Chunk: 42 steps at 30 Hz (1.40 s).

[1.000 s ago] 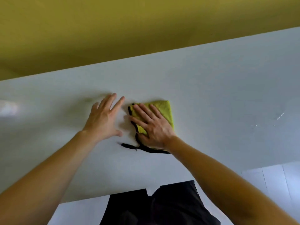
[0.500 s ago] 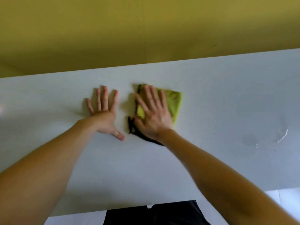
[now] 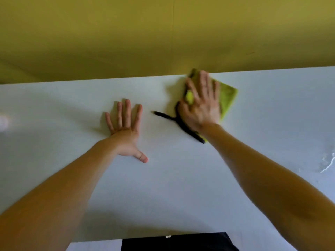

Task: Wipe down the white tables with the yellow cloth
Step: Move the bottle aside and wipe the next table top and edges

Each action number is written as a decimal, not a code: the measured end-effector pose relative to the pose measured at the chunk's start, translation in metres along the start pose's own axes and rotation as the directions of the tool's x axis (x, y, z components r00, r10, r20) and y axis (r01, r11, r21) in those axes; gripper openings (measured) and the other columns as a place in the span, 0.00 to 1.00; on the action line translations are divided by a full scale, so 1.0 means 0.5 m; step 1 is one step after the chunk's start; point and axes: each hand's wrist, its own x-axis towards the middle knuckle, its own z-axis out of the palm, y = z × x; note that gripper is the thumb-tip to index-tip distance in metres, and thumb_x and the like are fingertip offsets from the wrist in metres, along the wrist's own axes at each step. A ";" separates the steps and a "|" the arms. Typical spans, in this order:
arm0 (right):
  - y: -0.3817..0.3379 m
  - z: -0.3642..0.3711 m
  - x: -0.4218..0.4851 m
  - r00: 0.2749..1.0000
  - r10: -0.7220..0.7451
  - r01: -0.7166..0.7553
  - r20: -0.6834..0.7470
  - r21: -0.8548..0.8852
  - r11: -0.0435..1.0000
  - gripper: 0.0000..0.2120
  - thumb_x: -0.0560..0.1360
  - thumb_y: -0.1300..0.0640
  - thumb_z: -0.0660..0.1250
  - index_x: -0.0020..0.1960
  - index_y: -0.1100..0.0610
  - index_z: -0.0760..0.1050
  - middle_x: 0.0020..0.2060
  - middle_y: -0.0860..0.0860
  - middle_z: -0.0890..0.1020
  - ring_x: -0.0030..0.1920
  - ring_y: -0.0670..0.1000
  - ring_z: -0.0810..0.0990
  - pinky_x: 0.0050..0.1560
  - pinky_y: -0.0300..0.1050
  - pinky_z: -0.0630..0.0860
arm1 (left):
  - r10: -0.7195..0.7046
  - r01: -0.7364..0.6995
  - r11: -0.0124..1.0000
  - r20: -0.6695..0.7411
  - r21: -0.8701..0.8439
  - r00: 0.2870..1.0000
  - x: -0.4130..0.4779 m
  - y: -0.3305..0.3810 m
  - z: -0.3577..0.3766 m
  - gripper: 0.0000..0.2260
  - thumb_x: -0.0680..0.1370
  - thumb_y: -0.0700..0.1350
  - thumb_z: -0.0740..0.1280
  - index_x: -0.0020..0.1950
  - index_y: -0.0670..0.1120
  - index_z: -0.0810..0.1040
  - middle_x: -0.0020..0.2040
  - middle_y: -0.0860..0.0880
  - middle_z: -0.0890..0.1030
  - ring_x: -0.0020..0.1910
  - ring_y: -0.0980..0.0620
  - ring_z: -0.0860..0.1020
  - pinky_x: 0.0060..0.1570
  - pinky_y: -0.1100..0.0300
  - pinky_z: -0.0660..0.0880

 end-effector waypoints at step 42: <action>-0.053 0.004 0.018 0.958 -0.286 0.287 -0.034 0.048 0.957 0.33 0.77 0.39 0.68 0.80 0.50 0.74 0.82 0.60 0.69 0.82 0.63 0.66 0.82 0.62 0.60 | 0.028 -0.029 0.998 -0.026 -0.053 0.999 0.001 0.007 0.008 0.87 0.53 0.75 0.83 0.74 0.49 0.11 0.71 0.41 0.09 0.72 0.36 0.12 0.76 0.22 0.31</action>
